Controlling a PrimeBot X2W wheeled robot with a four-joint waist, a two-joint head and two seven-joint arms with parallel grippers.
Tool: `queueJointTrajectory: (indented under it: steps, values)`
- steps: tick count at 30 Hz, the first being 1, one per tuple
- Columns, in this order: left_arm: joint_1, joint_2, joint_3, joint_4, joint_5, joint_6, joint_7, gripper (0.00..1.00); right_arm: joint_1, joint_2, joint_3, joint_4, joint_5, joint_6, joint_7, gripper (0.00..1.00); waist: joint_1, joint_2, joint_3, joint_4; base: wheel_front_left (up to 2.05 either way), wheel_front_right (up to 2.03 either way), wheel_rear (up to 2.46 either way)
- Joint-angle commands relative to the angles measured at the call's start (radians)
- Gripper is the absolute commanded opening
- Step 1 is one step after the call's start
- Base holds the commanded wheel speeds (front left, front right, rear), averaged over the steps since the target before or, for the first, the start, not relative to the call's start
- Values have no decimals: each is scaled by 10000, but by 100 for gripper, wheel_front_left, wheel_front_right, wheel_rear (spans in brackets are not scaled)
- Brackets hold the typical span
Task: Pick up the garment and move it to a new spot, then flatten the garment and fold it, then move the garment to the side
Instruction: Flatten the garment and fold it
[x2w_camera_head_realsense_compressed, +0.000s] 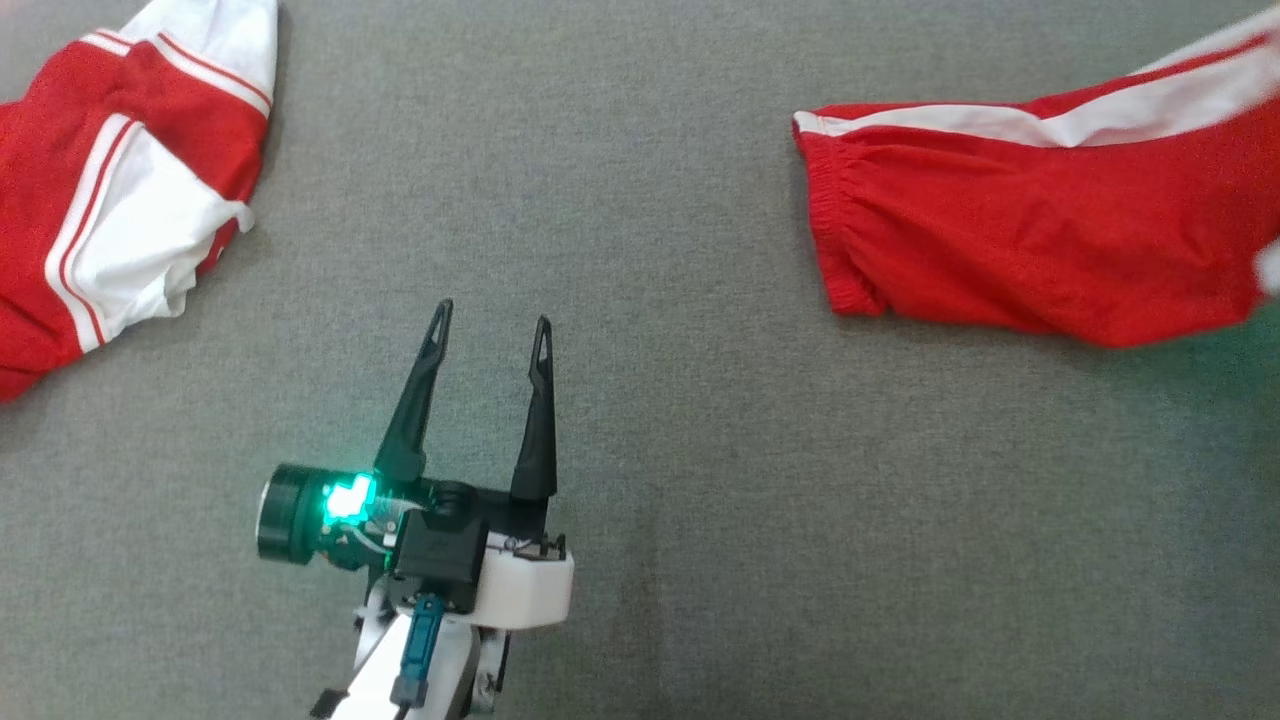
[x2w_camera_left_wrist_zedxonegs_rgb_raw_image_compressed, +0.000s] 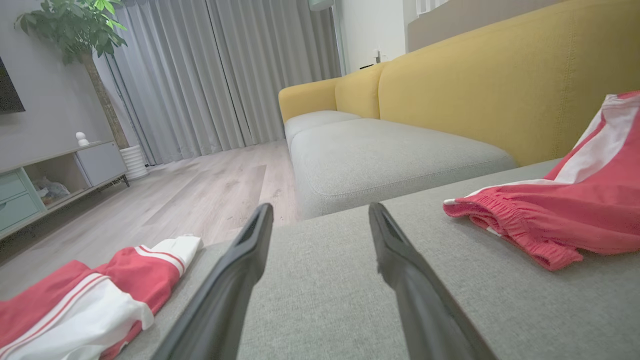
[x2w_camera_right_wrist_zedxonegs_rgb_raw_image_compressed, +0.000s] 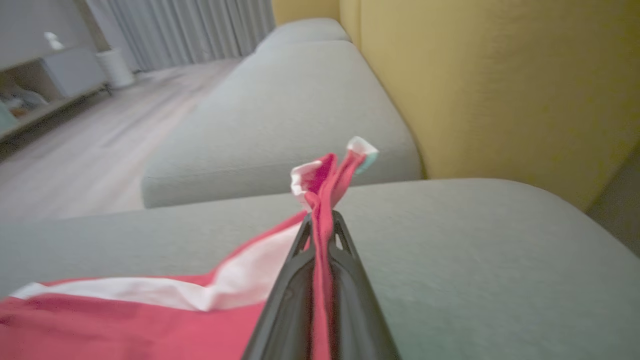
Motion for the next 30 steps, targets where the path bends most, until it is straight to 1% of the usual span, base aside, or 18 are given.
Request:
queueJointTrajectory:
  steps: [1,4,8,10,15,16,17,18,20,22,25,28,29,30]
  values:
    - [-21,39,242,-185,-81,-62,-40,100,-64,-8,28,-337,-7,65,-58,0,1,-1,-103,-58,0,0,0]
    - [-25,-31,199,105,-197,-146,-40,100,-161,605,35,-906,-140,65,75,0,1,-1,-236,-49,0,0,0]
    - [-22,-123,182,305,-290,-195,-40,100,-163,1645,48,-1631,-383,65,388,0,1,-1,-347,35,0,0,0]
    - [-37,-161,165,377,-297,-211,-40,100,-182,2277,29,-1761,-643,65,553,0,1,-1,-350,94,0,0,0]
    - [-196,-271,29,457,-296,-309,-40,100,-47,4134,59,-1679,-1165,65,849,0,1,-1,-250,389,0,0,0]
    - [-242,-288,12,441,-283,-315,-40,100,21,4429,85,-1648,-1273,65,830,8,1,-1,-235,462,0,0,0]
    - [-276,-299,2,425,-265,-316,-40,100,89,4680,51,-1578,-1367,65,783,77,1,-1,-228,517,0,0,0]
    - [-297,-308,-5,410,-244,-310,-40,100,153,4883,1,-1536,-1469,65,688,100,1,-1,-234,567,0,0,0]
    - [-304,-320,18,348,-228,-284,-40,100,339,5147,-114,-1733,-1438,65,495,100,1,-1,-266,619,0,0,0]
    - [-266,-277,52,300,-172,-257,-40,100,533,5074,-340,-2031,-1494,65,247,100,1,-1,-357,588,0,0,0]
    - [-100,-199,189,263,-211,-212,-40,100,946,4579,-948,-2510,-1883,65,-58,100,1,-1,-589,432,0,0,0]
    - [110,-204,403,105,-401,-207,-40,100,1657,3881,-1609,-3255,-2511,65,-191,100,1,-1,-888,201,0,0,0]
    - [110,-204,403,105,-401,-207,-40,100,1657,3881,-1609,-3255,-2511,65,-191,100,1,-1,-888,201,0,0,0]
    - [188,-192,485,37,-421,-190,-40,100,1953,3622,-1817,-3558,-2832,65,-213,100,1,-1,-999,109,0,0,0]
